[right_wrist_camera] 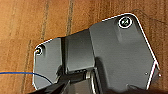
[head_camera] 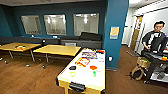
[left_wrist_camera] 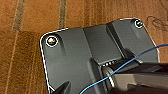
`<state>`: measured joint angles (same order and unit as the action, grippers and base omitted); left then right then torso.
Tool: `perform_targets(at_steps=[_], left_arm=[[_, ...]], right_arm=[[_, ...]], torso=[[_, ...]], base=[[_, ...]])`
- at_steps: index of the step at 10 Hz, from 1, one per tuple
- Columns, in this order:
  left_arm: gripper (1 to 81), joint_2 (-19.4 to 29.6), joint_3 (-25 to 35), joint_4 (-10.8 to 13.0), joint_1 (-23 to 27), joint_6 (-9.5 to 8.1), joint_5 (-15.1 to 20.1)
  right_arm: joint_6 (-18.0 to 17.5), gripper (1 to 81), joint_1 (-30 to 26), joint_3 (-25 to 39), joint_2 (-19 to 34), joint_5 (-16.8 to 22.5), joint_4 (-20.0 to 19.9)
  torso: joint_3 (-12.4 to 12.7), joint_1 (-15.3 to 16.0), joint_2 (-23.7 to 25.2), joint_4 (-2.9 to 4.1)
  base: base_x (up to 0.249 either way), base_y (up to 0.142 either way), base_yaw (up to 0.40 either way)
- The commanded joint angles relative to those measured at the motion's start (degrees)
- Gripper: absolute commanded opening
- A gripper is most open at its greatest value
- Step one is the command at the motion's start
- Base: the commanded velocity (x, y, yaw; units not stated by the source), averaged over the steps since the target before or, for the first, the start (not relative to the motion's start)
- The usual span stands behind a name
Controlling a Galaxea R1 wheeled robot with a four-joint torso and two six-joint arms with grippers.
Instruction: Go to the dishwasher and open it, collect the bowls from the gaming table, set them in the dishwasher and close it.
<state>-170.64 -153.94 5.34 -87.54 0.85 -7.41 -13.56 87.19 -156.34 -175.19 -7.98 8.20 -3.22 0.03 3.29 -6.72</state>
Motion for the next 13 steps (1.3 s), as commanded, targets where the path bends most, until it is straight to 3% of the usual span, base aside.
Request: perform_targets(at_steps=[1,13], left_arm=[[81.1,-0.2,0.4,0.2,2.9,0.29,2.6],[81.1,-0.2,0.3,0.1,2.9,0.29,2.6]], right_arm=[[-0.1,81.1,-2.9,-0.2,0.8,2.4,0.3],[-0.1,81.1,-3.1,-0.1,0.8,2.4,0.3]], torso=[[0.0,0.0,0.0,0.00],[0.0,0.0,0.0,0.00]], base=[[0.000,0.123,0.000],[0.000,0.123,0.000]])
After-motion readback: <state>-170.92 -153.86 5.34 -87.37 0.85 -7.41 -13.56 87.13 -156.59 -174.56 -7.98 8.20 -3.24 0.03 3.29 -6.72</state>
